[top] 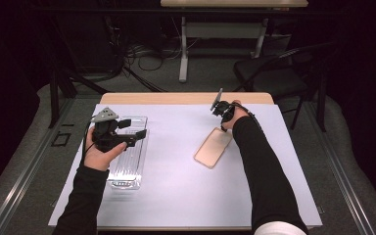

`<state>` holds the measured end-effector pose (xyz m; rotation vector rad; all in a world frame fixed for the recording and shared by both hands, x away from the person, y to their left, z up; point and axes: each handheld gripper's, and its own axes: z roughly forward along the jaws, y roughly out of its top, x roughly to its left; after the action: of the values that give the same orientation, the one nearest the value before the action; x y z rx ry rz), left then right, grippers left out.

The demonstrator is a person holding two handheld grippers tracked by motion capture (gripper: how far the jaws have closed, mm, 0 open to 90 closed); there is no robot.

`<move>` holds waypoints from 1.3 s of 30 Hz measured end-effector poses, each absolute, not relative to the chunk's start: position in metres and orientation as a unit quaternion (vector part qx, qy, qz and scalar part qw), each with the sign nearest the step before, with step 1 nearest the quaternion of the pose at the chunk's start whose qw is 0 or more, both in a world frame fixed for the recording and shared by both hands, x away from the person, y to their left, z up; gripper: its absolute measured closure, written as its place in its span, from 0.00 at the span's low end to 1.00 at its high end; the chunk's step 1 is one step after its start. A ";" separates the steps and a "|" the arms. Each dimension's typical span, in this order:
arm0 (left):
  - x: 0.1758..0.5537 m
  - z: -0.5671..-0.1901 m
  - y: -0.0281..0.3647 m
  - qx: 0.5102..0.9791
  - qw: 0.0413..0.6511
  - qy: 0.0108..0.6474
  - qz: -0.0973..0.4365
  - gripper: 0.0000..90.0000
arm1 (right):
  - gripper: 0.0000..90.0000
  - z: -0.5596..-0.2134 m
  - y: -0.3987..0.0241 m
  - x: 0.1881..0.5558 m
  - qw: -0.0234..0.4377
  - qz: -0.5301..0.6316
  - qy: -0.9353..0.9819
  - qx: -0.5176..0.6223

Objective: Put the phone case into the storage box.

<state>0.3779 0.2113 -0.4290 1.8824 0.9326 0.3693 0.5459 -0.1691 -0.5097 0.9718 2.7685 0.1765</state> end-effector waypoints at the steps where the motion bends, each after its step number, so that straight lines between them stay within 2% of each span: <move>1: 0.378 -0.429 0.211 0.773 0.483 0.382 0.151 0.26 | 0.83 -0.510 -0.169 0.546 0.101 0.060 0.937 0.328; 31: 0.379 -0.432 0.209 0.777 0.477 0.381 0.153 0.26 | 0.97 -0.523 -0.164 0.547 0.096 0.037 0.950 0.295; 39: 0.380 -0.432 0.210 0.777 0.477 0.382 0.153 0.26 | 0.98 -0.524 -0.163 0.546 0.100 0.033 0.951 0.290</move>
<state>0.3795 0.2096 -0.4321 1.8973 0.9328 0.3745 0.5458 -0.1625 -0.5242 0.8585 2.8122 0.0966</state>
